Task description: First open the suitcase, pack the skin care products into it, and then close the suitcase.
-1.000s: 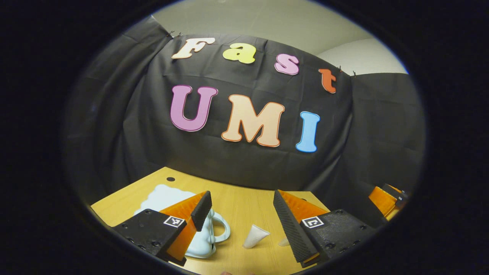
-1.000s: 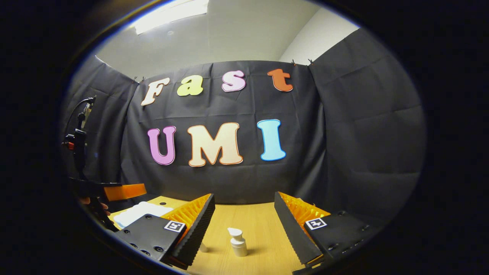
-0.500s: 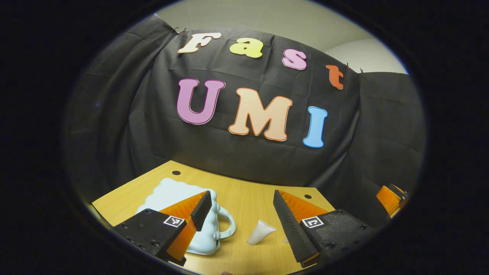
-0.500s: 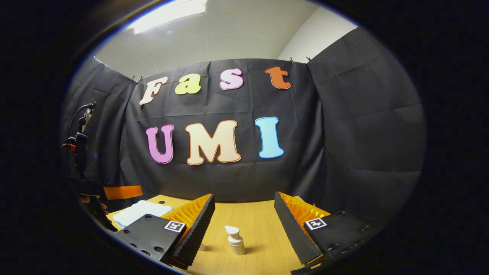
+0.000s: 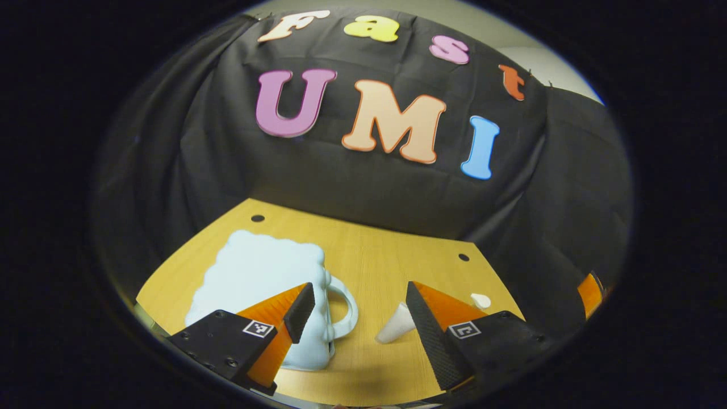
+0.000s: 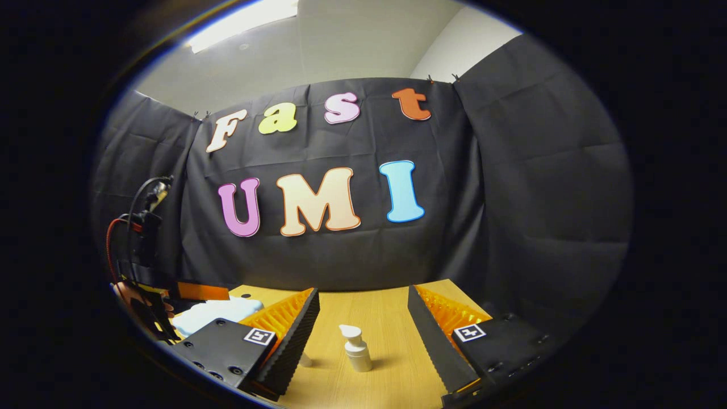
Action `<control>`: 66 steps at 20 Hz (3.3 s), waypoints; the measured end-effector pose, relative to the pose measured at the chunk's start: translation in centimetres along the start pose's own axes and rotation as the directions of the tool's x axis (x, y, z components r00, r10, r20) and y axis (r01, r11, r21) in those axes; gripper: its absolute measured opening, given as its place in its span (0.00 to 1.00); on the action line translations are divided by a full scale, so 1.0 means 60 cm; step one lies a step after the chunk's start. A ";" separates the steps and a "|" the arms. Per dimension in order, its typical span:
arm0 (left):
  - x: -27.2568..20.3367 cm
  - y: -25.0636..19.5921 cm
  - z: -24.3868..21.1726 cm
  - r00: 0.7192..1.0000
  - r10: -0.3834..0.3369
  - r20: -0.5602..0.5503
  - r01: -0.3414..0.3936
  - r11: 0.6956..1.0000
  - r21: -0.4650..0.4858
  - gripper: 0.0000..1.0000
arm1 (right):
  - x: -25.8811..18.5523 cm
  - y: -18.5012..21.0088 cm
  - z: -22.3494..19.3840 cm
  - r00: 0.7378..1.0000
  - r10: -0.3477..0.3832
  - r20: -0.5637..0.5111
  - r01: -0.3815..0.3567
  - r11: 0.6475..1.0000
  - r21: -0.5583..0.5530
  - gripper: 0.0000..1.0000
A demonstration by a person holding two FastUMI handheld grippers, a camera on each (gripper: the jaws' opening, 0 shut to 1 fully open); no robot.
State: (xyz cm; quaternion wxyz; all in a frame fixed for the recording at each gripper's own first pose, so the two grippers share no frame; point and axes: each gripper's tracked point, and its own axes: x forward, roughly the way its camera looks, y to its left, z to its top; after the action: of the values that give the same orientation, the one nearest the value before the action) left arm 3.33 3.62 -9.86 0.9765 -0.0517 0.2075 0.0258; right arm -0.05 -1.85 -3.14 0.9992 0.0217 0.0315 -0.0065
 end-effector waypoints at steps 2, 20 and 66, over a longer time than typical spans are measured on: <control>0.026 0.013 -0.019 0.996 0.008 -0.084 -0.011 1.000 -0.027 0.95 | 0.001 -0.011 -0.023 1.000 -0.010 -0.026 0.010 1.000 0.001 0.98; 0.236 0.004 -0.117 0.836 0.057 -0.546 -0.132 0.986 -0.098 0.90 | -0.019 -0.055 -0.074 0.993 -0.046 -0.107 0.048 0.999 0.012 0.98; 0.176 0.098 0.041 0.927 0.120 -0.356 -0.221 0.940 -0.259 0.01 | 0.027 0.036 -0.098 0.960 0.230 -0.158 -0.232 0.973 0.000 0.98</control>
State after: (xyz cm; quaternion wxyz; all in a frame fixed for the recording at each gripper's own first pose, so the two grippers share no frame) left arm 13.53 10.03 -12.47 0.9022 -0.1817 0.3680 0.1329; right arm 1.23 0.54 -9.02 0.9877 0.0165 0.1072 0.1122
